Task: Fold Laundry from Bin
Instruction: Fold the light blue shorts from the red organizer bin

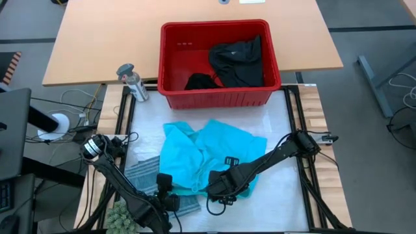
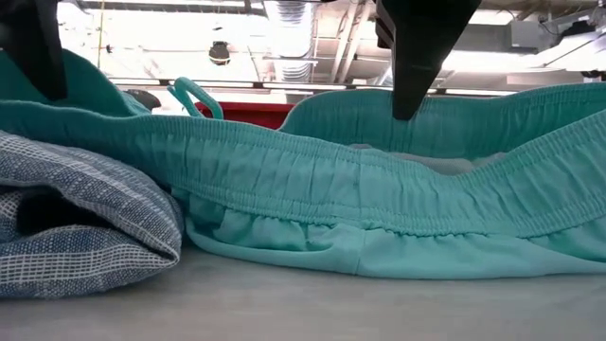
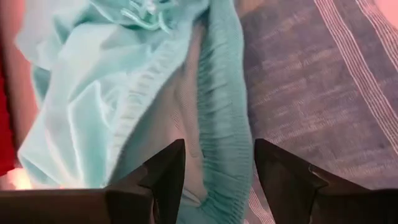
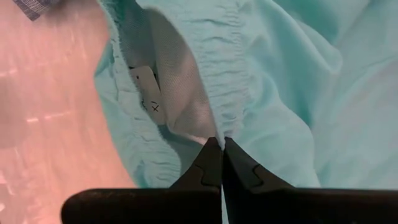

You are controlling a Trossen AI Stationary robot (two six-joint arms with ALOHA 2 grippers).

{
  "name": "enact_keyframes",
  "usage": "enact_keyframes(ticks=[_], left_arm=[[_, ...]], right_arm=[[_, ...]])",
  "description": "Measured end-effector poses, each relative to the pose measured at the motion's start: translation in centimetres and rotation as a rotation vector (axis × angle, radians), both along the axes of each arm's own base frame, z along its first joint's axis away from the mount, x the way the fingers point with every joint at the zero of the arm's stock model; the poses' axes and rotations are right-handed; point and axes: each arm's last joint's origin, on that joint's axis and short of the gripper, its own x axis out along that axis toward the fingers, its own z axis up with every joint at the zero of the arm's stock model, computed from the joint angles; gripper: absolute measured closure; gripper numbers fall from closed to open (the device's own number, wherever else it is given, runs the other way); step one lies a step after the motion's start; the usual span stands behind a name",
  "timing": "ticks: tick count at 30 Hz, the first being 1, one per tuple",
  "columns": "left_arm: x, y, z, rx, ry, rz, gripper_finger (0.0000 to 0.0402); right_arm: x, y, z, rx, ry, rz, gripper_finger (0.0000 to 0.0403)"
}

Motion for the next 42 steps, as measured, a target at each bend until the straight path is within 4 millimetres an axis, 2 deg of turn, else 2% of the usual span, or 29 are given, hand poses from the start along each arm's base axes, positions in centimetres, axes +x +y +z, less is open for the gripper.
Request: enact_keyframes(ticks=[5, 11, 16, 18, 21, 24, 29, 32, 38, 42], left_arm=[[0.1, -0.1, -0.2, -0.016, -0.018, 0.007, 0.0251], [-0.5, -0.2, -2.0, -0.050, 0.016, -0.012, 0.0315], [-0.5, 1.0, -1.7, 0.017, 0.089, 0.011, 0.0385], [-0.5, 1.3, -1.7, 0.032, 0.103, 0.020, 0.0395], [-0.3, 1.3, -1.7, 0.011, 0.106, 0.022, 0.0400], [-0.3, 1.5, -1.3, 0.004, 0.137, 0.029, 0.0401], [0.1, 2.0, 2.6, 0.054, 0.153, 0.015, 0.0401], [0.7, 2.4, 5.0, 0.063, 0.165, 0.001, 0.0401], [2.3, 4.4, 11.2, 0.059, 0.087, -0.053, 0.0401], [2.6, 7.2, 15.1, 0.024, 0.002, -0.054, 0.0401]], right_arm=[[0.0, 0.0, 0.0, 0.004, 0.002, 0.000, 0.0383], [0.0, 0.0, 0.0, 0.014, 0.007, 0.002, 0.0383], [-0.1, 0.1, 0.0, 0.025, 0.016, 0.003, 0.0383], [-0.1, 0.1, 0.0, 0.025, 0.016, 0.001, 0.0383], [-0.4, 0.1, 0.7, 0.034, 0.000, -0.010, 0.0383], [-1.6, -0.5, 3.0, 0.050, -0.024, -0.043, 0.0383], [-5.0, -2.5, 7.9, 0.041, -0.060, -0.140, 0.0383], [-7.0, -3.6, 10.1, 0.034, -0.078, -0.215, 0.0383], [-10.2, -5.3, 13.2, 0.020, -0.131, -0.259, 0.0383], [-11.7, -6.5, 15.0, 0.051, -0.186, -0.276, 0.0383]])
